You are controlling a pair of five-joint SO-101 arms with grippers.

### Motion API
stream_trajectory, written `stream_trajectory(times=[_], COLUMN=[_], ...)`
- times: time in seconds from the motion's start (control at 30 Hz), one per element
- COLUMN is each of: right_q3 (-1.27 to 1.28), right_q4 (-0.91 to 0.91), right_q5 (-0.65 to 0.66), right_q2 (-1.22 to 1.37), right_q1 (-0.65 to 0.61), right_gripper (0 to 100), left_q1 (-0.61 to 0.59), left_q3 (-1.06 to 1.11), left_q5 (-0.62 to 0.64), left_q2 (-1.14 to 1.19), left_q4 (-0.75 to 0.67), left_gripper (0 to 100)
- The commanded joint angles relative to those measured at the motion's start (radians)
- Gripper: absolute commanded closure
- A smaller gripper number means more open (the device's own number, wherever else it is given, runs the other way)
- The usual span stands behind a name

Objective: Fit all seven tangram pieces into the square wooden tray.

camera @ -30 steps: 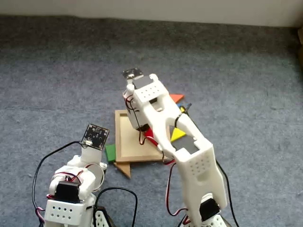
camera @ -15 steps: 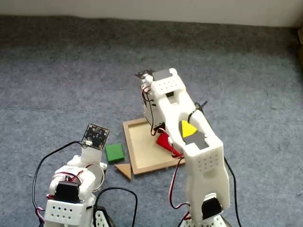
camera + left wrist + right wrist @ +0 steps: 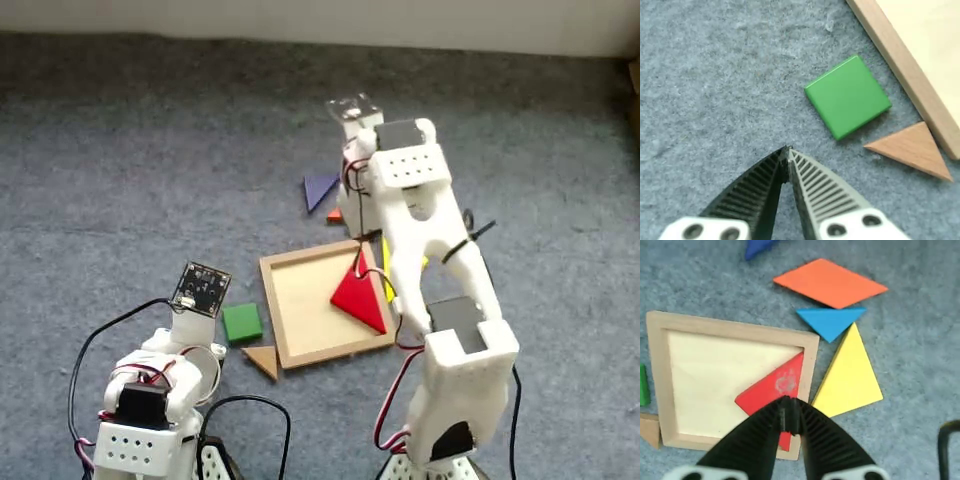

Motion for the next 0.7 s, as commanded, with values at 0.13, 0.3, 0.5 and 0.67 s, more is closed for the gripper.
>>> stream_trajectory(times=[0.13,0.3,0.5,0.67], right_q3=[0.325,0.631,0.773,0.719], right_q4=[-0.18,-0.421,-0.503,-0.501], right_q5=[0.002,0.002,-0.17,-0.258], right_q2=[-0.285,-0.478,-0.472,-0.363], right_q1=[0.047,0.053,0.087,0.124], right_gripper=[99.4,98.9,84.1,64.9], left_q1=[-0.013,-0.013,-0.013,-0.013], left_q3=[0.021,0.021,0.021,0.021], left_q5=[-0.008,-0.008,-0.008,-0.008], left_q2=[-0.03,-0.03,-0.03,-0.03], left_q4=[0.006,0.006,0.006,0.006], left_gripper=[99,99,99,99])
